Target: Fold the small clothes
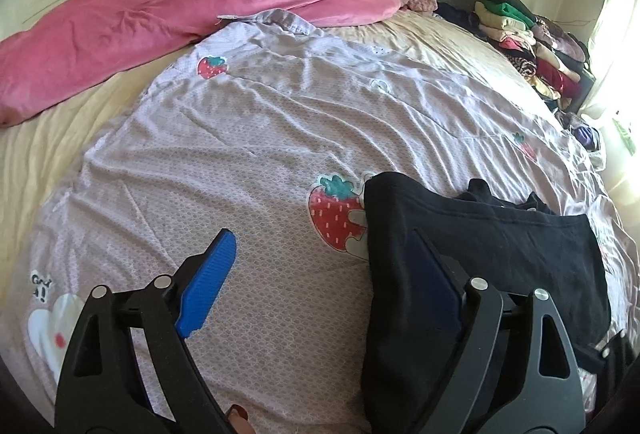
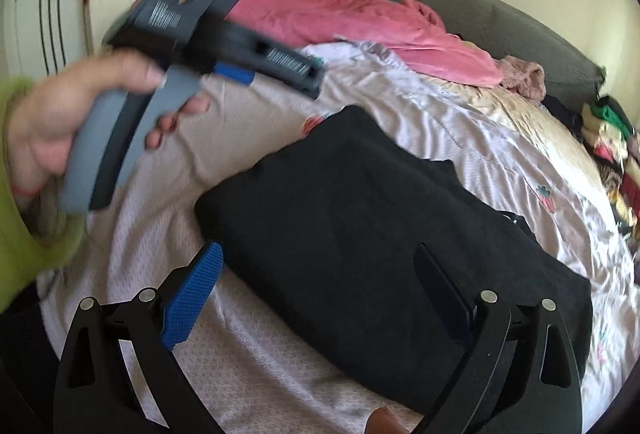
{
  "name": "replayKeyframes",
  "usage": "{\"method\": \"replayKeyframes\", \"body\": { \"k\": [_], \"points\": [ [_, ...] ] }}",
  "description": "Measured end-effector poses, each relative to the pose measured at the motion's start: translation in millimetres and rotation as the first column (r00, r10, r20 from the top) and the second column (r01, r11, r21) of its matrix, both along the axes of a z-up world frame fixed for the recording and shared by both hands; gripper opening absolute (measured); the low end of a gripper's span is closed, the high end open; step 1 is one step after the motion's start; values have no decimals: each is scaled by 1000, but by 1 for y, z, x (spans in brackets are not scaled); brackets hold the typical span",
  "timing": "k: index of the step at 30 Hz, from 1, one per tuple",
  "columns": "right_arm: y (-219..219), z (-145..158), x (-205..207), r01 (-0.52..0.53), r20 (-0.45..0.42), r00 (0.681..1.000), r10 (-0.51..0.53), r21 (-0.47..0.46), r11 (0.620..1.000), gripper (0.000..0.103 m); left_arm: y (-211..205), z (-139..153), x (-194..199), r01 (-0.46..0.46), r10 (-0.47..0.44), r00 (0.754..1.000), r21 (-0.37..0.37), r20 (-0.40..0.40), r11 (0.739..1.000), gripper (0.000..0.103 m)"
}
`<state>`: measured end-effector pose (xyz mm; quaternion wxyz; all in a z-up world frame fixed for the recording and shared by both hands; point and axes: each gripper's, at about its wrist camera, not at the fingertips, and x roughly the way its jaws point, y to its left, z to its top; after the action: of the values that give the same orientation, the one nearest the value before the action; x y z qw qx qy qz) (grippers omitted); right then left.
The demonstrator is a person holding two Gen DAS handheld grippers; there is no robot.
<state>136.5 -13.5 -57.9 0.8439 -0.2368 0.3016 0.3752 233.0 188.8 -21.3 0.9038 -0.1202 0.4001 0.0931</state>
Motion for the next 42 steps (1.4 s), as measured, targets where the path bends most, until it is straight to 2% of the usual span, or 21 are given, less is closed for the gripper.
{"method": "replayKeyframes", "body": {
  "k": [3, 9, 14, 18, 23, 25, 26, 28, 30, 34, 36, 39, 42],
  "points": [
    [7, -13, -2, 8, 25, 1000, -7, -55, 998, 95, 0, -1, 0, -1, 1, 1000, 1, -2, 1000, 80],
    [11, -34, 10, 47, 7, 999, -46, -101, 994, 95, -3, -9, 4, 10, -10, 1000, 7, -21, 1000, 83],
    [16, -42, 16, 73, 27, 997, -70, -118, 990, 95, -8, -16, 8, 22, -21, 999, 8, -44, 1000, 84],
    [22, -47, 15, 63, 99, 994, -49, -144, 988, 95, -12, -22, 11, 31, -31, 998, -6, -60, 1000, 84],
    [25, -45, 16, 62, 156, 987, -41, -136, 989, 92, -12, -30, 14, 44, -50, 996, -73, -73, 996, 84],
    [25, -43, 15, 34, 155, 988, -16, -117, 993, 72, -11, -33, 16, 54, -63, 995, -119, -77, 991, 84],
    [25, -42, 14, 25, 153, 988, -8, -108, 994, 68, -11, -35, 17, 57, -69, 994, -145, -79, 988, 84],
    [24, -38, 12, 3, 145, 989, 9, -78, 997, 42, -9, -40, 19, 66, -86, 993, -220, -83, 973, 84],
    [22, -34, 10, -18, 134, 991, 23, -41, 999, 29, -9, -43, 20, 74, -99, 991, -252, -88, 965, 84],
    [9, -23, 16, -4, 90, 996, 0, 53, 999, 18, -10, -44, 20, 85, -112, 990, -279, -83, 957, 84],
    [-1, -16, 20, 9, 61, 998, -16, 116, 993, 17, -9, -45, 21, 89, -120, 989, -309, -81, 947, 84],
    [-13, -7, 21, 26, 47, 998, -35, 182, 983, 16, -9, -50, 23, 99, -140, 987, -377, -84, 921, 84],
    [-21, -2, 16, 25, 60, 997, -40, 224, 974, 13, -11, -56, 27, 109, -164, 983, -456, -82, 883, 84]
  ]
}}
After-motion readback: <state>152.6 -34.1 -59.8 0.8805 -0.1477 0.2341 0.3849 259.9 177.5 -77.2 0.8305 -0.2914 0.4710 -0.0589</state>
